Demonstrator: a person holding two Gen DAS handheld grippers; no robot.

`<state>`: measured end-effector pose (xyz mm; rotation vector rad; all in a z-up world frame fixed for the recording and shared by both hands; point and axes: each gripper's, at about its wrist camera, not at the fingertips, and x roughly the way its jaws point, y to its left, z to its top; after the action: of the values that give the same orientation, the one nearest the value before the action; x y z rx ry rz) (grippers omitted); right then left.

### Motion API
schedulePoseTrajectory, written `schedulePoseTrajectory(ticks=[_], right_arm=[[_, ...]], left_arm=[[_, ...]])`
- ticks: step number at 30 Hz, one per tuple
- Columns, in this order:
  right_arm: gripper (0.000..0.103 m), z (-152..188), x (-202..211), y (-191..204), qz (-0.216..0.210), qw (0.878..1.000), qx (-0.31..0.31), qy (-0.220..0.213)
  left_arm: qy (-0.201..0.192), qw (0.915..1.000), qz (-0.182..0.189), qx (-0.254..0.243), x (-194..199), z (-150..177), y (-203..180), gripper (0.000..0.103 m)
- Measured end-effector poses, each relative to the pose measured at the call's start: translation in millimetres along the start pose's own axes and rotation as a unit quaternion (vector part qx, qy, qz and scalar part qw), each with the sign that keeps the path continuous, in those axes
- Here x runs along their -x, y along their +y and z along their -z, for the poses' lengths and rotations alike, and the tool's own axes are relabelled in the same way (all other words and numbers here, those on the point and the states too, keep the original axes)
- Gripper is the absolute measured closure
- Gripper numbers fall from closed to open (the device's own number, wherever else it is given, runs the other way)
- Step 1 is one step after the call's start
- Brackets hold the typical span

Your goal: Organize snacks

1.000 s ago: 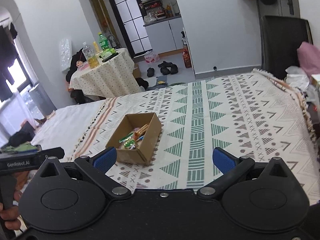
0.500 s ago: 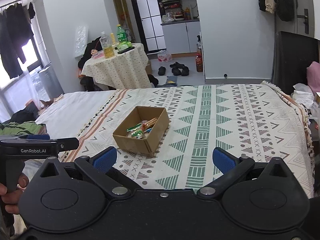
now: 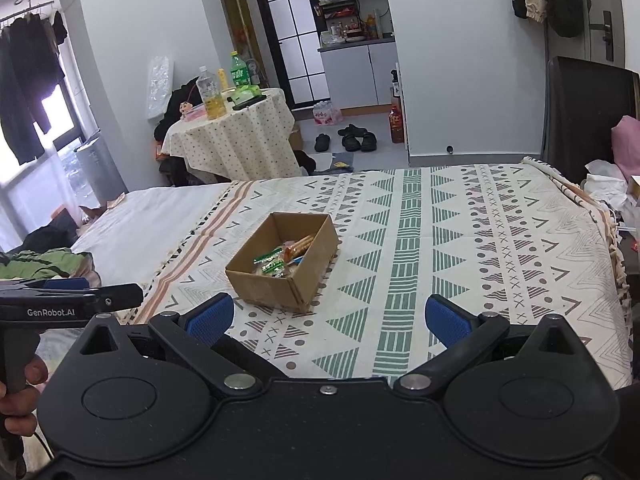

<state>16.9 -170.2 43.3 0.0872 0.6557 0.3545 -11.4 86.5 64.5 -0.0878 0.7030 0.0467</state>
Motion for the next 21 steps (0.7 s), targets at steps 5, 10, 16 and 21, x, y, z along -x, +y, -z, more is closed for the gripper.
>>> schedulePoseTrajectory(ticks=[5, 10, 16, 21], right_arm=[[0.000, 0.4, 0.4, 0.5, -0.002, 1.000, 0.001, 0.003], [0.000, 0.6, 2.6, 2.3, -0.007, 1.000, 0.006, 0.001], [0.000, 0.3, 2.7, 2.9, -0.007, 1.000, 0.005, 0.001], [0.000, -0.5, 2.8, 3.1, -0.010, 1.000, 0.006, -0.001]], left_arm=[[0.000, 1.0000, 0.003, 0.000, -0.3, -0.1, -0.1, 0.000], [0.002, 1.0000, 0.006, -0.005, -1.5, 0.3, -2.0, 0.000], [0.001, 1.0000, 0.006, -0.007, -2.5, -0.7, -2.8, 0.000], [-0.001, 1.0000, 0.006, -0.007, -1.9, -0.8, -3.0, 0.000]])
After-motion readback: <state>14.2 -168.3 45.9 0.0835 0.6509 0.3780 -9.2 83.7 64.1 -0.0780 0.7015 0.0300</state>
